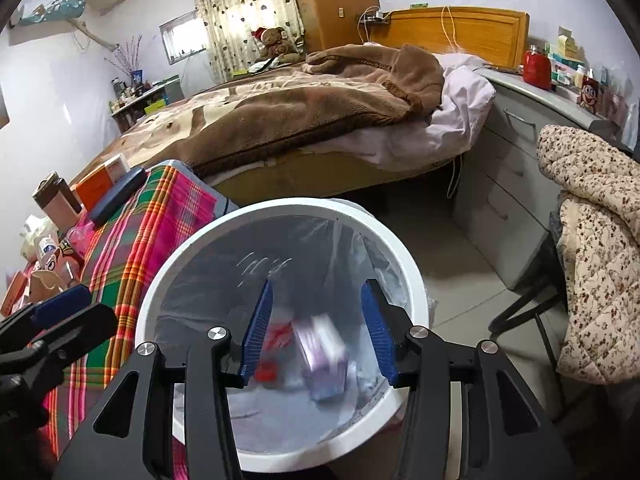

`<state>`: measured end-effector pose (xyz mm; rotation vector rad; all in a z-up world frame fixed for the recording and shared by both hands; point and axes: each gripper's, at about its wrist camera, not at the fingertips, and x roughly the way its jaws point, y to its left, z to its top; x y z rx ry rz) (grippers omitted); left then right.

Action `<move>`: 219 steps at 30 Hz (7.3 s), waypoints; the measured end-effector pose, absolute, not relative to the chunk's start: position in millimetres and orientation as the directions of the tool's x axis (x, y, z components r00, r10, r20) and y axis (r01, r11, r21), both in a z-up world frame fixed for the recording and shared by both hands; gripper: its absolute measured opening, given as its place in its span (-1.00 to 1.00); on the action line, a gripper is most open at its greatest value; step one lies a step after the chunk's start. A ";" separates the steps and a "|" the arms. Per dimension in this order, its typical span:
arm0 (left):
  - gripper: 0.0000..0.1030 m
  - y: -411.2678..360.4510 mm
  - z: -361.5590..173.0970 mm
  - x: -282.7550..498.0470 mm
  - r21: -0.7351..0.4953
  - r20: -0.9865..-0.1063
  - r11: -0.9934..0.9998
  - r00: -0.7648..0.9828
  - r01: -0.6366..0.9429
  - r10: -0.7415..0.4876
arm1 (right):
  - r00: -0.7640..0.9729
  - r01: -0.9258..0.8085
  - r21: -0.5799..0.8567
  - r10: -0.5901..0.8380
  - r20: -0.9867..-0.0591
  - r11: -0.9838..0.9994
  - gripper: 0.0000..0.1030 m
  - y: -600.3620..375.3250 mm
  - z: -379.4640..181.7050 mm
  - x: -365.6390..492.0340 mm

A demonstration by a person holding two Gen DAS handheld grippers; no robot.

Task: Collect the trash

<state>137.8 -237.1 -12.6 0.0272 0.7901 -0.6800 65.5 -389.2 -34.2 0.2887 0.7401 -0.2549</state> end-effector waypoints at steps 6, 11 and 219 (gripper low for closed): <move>0.42 -223.7 -6.2 133.9 -0.218 -0.654 0.800 0.525 0.559 -0.545 | 0.727 0.326 0.185 -0.121 -0.676 0.927 0.19 -385.0 -28.4 62.3; 0.42 -206.4 0.2 129.1 -0.205 -0.645 0.818 0.555 0.538 -0.526 | 0.746 0.304 0.192 -0.107 -0.658 0.933 0.19 -373.6 -21.9 61.0; 0.30 1.5 6.5 137.7 -0.124 -0.640 0.989 0.756 0.074 -0.137 | 0.764 -0.077 0.376 0.297 -0.572 0.923 -0.87 -226.3 0.6 90.7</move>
